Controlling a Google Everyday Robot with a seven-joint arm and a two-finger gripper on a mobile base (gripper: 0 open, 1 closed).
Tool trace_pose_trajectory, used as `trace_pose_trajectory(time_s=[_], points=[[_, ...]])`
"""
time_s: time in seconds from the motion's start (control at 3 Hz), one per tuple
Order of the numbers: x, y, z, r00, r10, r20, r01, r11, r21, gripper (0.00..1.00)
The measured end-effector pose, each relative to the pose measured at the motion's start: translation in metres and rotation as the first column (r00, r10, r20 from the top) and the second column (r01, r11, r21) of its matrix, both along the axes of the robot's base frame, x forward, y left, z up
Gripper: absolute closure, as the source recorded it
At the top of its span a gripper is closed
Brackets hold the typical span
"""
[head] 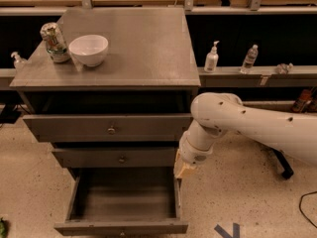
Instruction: Close bottom drawer
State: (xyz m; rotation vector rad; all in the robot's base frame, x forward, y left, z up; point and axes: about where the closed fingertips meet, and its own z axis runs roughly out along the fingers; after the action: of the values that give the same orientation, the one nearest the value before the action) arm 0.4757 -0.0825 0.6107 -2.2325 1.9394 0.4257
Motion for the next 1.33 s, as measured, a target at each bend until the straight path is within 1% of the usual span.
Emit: trace_pose_trajectory(time_s=[0.33,0.67,1.0,1.33], points=[[-0.009,0.016,-0.037,0.9981,0.049,-0.036,-0.049,0.999,0.01,1.0],[-0.02,0.025,-0.08,0.9954,0.068,-0.067,-0.067,0.998,0.014,1.0],[-0.031,0.031,-0.137,0.9963,0.044,-0.075,-0.042,0.999,0.019,1.0],[-0.033,0.038,-0.176,0.9965,0.011,-0.082,-0.008,0.999,0.037,1.0]])
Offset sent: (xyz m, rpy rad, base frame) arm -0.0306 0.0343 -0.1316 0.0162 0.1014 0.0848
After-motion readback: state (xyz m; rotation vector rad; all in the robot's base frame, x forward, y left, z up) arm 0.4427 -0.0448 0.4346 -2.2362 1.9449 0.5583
